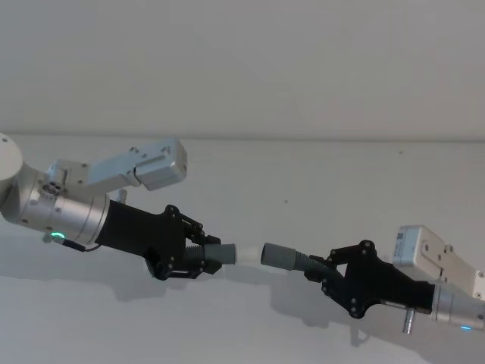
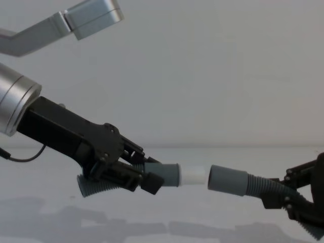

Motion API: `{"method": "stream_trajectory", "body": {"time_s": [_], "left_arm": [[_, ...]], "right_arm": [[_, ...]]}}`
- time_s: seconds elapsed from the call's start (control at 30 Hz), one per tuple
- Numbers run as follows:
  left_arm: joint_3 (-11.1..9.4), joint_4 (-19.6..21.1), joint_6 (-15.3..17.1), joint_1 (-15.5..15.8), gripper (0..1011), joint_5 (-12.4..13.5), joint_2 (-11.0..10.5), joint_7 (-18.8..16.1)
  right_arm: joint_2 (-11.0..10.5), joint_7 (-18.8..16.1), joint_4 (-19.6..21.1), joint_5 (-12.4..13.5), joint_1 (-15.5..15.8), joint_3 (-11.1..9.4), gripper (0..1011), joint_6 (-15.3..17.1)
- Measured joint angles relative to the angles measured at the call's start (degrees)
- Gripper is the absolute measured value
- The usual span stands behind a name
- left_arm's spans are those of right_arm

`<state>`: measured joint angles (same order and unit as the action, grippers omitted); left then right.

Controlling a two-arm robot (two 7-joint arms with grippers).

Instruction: Use both hands to pick up one end of the pipe from the table, align the ends, and insert them.

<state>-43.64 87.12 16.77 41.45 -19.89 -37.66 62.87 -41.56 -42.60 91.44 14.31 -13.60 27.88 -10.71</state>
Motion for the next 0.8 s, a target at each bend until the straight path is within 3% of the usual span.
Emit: {"method": "stream_trajectory", "body": {"time_s": [0.8], "left_arm": [[-0.29,-0.21,-0.12,0.29,361,0.0,-0.1,-0.09]], "right_arm": [[-0.26,-0.24,0.0,0.24,-0.17,0.33,141,0.26]]}}
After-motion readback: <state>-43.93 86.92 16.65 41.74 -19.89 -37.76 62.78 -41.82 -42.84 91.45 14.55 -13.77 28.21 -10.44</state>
